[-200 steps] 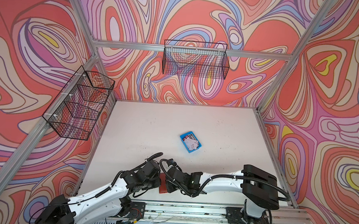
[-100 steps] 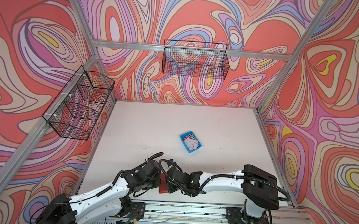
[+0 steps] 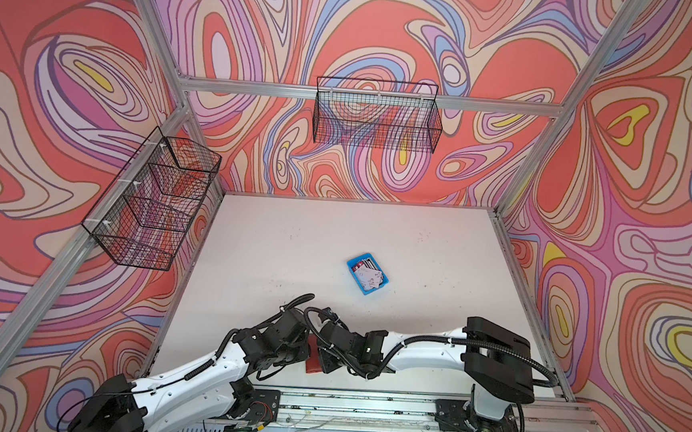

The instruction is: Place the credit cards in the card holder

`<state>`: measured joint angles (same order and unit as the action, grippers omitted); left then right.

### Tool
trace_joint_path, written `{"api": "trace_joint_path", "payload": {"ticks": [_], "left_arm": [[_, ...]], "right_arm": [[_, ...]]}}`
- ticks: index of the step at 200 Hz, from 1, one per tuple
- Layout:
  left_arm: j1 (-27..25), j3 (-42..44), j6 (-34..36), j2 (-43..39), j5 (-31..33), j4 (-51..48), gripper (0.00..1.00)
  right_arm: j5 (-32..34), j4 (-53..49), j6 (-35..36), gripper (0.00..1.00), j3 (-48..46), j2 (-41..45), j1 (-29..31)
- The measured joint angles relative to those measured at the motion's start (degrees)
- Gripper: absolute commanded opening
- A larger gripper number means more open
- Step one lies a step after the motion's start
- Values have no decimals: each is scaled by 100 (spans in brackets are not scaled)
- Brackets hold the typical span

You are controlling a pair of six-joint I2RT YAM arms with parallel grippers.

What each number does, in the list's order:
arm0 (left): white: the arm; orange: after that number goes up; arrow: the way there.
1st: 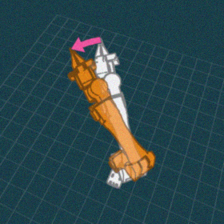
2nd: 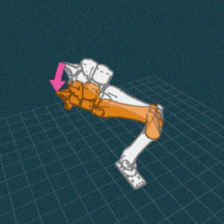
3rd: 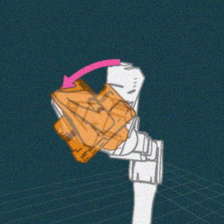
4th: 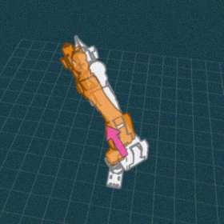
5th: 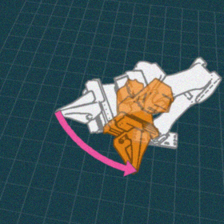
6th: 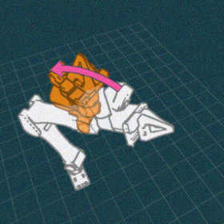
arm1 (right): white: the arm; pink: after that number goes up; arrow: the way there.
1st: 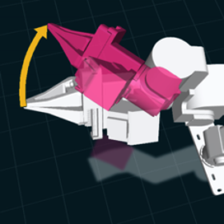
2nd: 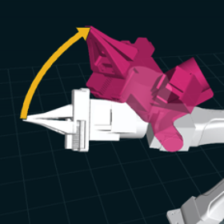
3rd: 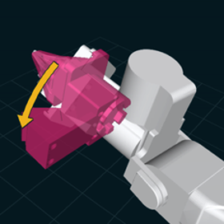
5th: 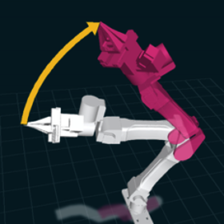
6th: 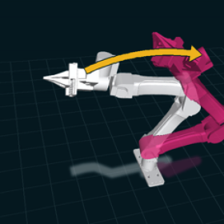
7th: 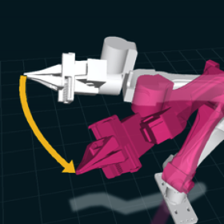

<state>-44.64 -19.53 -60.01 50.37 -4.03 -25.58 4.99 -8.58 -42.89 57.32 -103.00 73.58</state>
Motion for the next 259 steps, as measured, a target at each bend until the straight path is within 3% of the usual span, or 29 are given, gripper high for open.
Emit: {"api": "trace_joint_path", "payload": {"ticks": [89,139,209,259], "left_arm": [[0,4,2,-243,26,-103,26],[0,-66,2,-1117,354,-551,27],[144,-1099,138,-1891,1073,-1764,27],[284,-1696,219,-2240,1526,-2385,27]], "right_arm": [[-155,-409,195,0,476,-291,-57],[-717,-553,433,0,809,-533,-308],[-1296,-920,793,0,1567,-1069,-490],[-1399,-1980,1121,0,2468,-1517,-527]]}}
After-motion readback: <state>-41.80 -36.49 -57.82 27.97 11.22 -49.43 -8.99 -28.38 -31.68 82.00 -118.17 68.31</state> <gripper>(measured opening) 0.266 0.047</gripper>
